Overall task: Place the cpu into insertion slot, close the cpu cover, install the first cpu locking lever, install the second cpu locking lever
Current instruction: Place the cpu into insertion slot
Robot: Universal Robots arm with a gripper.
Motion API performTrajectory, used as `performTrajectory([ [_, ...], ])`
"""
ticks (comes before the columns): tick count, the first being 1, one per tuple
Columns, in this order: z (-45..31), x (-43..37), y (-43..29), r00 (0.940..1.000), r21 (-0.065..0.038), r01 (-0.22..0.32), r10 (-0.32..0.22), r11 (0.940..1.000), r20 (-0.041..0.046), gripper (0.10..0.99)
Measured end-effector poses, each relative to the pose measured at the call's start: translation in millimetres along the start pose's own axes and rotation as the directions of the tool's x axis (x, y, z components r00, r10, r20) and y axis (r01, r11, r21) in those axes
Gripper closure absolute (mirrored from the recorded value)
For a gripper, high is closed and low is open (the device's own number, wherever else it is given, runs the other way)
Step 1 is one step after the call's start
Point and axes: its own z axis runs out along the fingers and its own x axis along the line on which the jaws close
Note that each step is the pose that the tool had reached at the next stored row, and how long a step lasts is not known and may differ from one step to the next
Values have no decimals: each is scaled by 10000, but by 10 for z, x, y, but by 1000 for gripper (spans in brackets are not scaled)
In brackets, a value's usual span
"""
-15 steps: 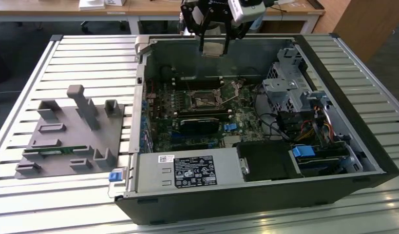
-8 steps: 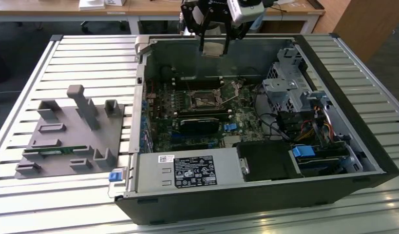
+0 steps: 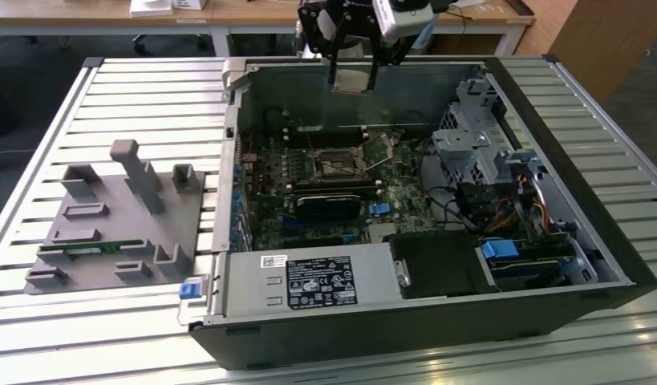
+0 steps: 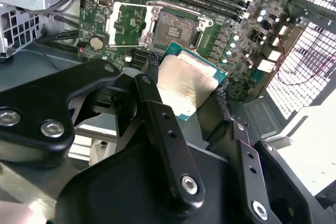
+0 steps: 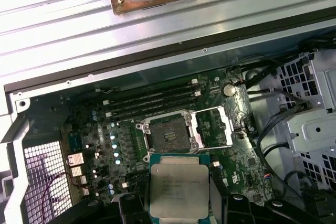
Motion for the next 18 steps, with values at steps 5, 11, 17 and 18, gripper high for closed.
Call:
performTrajectory([
  [5, 1, 0, 1, 9999, -3, -138, 138, 9999, 12, 545],
  [11, 3, 0, 1, 9996, -6, -288, 288, 9996, 26, 545],
  [17, 4, 0, 2, 9990, -10, -435, 435, 9991, 39, 545],
  [18, 4, 1, 2, 9989, -10, -458, 458, 9989, 41, 545],
])
